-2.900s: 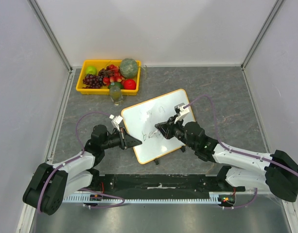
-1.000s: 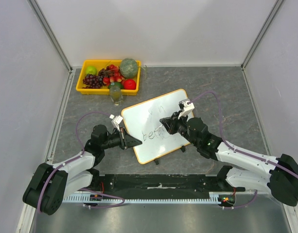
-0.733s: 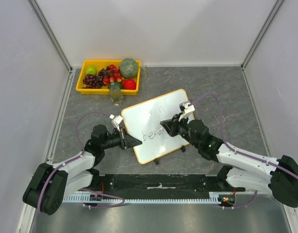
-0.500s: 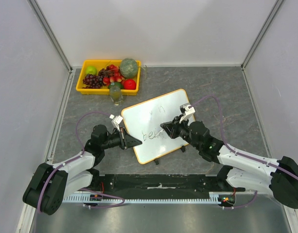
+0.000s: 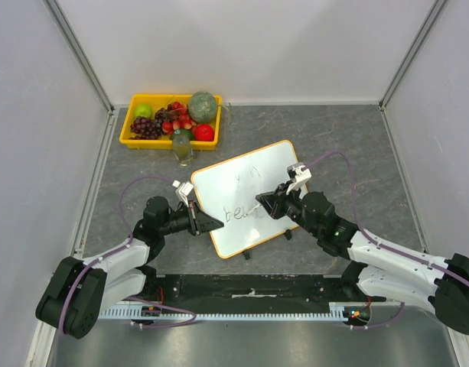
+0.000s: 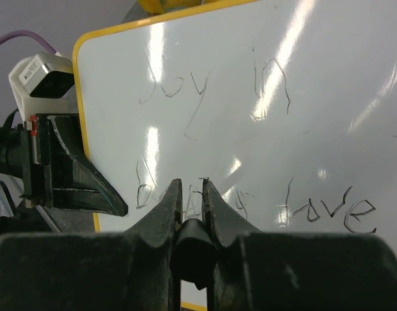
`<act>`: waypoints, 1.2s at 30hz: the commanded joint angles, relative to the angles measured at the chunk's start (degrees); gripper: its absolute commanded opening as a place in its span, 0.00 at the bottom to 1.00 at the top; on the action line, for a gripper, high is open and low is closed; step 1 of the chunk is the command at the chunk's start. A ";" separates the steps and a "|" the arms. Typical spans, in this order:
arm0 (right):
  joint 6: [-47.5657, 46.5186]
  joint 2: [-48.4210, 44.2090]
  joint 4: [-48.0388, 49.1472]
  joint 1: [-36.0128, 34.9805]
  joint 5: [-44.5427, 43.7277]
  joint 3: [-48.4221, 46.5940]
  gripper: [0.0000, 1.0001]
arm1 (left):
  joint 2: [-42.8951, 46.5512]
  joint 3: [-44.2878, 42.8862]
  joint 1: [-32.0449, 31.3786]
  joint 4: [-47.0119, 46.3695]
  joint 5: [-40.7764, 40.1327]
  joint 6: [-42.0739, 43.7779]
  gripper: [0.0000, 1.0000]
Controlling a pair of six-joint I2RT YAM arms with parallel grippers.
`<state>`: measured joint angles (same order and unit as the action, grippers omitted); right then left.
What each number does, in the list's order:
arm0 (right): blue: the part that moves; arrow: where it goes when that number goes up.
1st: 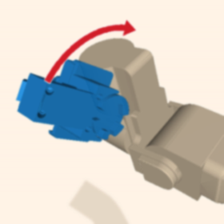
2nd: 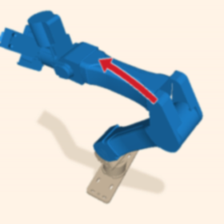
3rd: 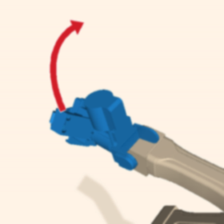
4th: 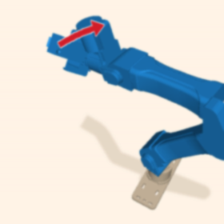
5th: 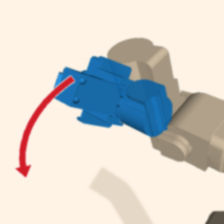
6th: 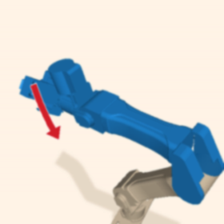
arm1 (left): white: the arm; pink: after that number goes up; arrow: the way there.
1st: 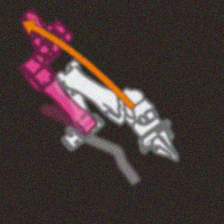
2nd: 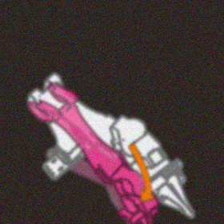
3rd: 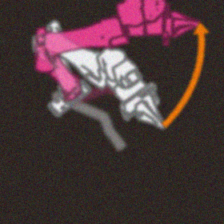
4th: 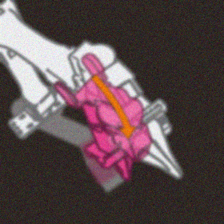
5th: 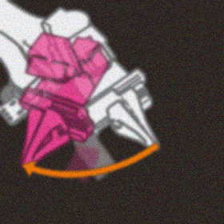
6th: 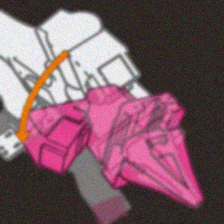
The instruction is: Write a sentence on the whiteboard
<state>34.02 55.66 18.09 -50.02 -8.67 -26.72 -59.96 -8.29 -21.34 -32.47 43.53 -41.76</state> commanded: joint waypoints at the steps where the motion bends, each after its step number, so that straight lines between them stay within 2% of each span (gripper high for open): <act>1: -0.45 -1.61 0.63 0.10 -1.26 -5.26 0.00 | -1.21 1.09 0.16 7.68 -6.00 5.46 0.02; 10: -0.98 3.84 3.18 0.80 -2.23 -8.26 0.00 | -1.03 1.09 0.25 7.68 -5.91 5.55 0.02; 22: -1.59 8.76 3.62 1.42 -4.61 -6.24 0.00 | -1.03 1.18 0.16 7.60 -5.82 5.55 0.02; 36: 0.26 -0.38 3.36 2.82 -4.17 -2.81 0.00 | -1.12 1.18 0.25 7.60 -5.82 5.46 0.02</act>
<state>33.74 57.49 20.75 -47.86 -11.57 -29.54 -59.90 -8.29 -21.37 -32.45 43.57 -41.71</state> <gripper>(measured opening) 0.172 0.088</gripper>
